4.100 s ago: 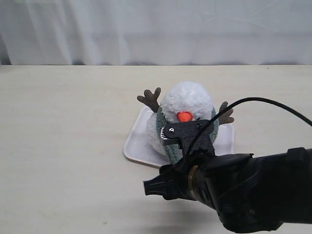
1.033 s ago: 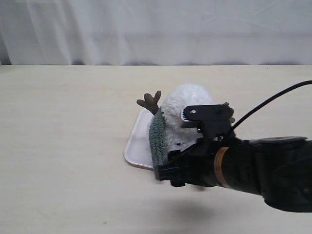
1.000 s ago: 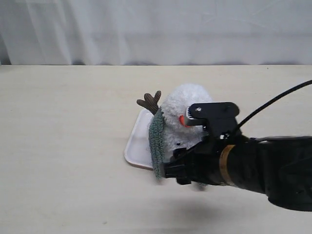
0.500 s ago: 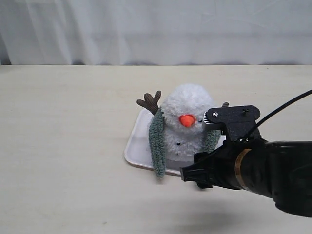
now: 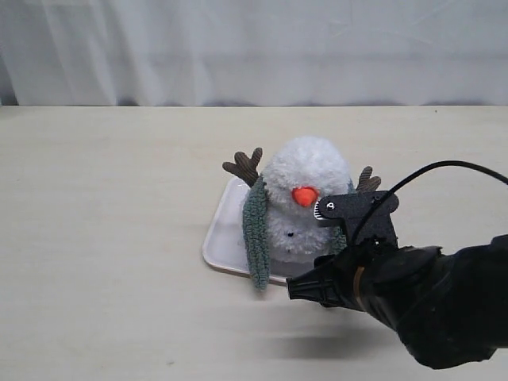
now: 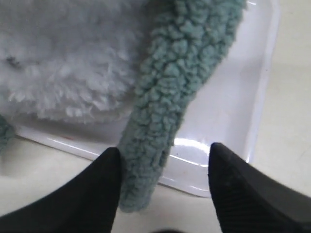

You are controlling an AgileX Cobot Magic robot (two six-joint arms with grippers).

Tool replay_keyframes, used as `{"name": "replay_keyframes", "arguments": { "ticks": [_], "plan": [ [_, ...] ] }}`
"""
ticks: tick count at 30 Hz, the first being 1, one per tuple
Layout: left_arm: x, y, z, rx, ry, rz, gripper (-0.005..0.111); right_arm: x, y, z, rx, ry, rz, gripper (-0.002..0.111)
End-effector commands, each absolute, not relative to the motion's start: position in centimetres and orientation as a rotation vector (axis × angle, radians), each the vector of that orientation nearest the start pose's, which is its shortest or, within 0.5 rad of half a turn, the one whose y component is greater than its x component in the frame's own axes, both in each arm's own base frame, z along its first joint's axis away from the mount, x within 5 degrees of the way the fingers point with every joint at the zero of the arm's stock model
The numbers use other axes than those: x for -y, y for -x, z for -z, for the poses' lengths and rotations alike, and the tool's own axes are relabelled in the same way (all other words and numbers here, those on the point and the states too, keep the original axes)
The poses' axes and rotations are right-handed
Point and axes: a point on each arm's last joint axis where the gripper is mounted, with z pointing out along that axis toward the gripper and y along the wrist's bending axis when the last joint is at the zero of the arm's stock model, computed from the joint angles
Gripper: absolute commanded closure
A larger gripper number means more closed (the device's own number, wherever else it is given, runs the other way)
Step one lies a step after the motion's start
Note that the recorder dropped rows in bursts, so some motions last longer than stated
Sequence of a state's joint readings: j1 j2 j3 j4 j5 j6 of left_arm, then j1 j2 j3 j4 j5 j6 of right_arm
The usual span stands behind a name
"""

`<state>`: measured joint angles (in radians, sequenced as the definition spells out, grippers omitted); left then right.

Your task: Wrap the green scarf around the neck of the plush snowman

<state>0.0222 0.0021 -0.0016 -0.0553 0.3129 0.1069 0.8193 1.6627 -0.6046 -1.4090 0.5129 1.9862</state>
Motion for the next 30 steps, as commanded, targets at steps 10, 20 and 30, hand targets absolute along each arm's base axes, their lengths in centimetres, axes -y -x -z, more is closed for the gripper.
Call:
{"name": "replay_keyframes", "arguments": {
  "ticks": [10, 20, 30],
  "plan": [
    [0.0, -5.4, -18.6, -1.789, -0.034, -0.038, 0.107, -18.6, -22.5, -12.2, -2.454, 0.186, -0.047, 0.104],
    [0.0, -5.4, -18.6, -1.789, -0.034, -0.038, 0.107, -21.3, -22.7, -14.1, -2.466, 0.275, -0.322, 0.104],
    [0.0, -5.4, -18.6, -1.789, -0.034, -0.038, 0.107, -21.4, -22.5, -12.9, -2.508, 0.298, -0.318, 0.096]
  ]
}}
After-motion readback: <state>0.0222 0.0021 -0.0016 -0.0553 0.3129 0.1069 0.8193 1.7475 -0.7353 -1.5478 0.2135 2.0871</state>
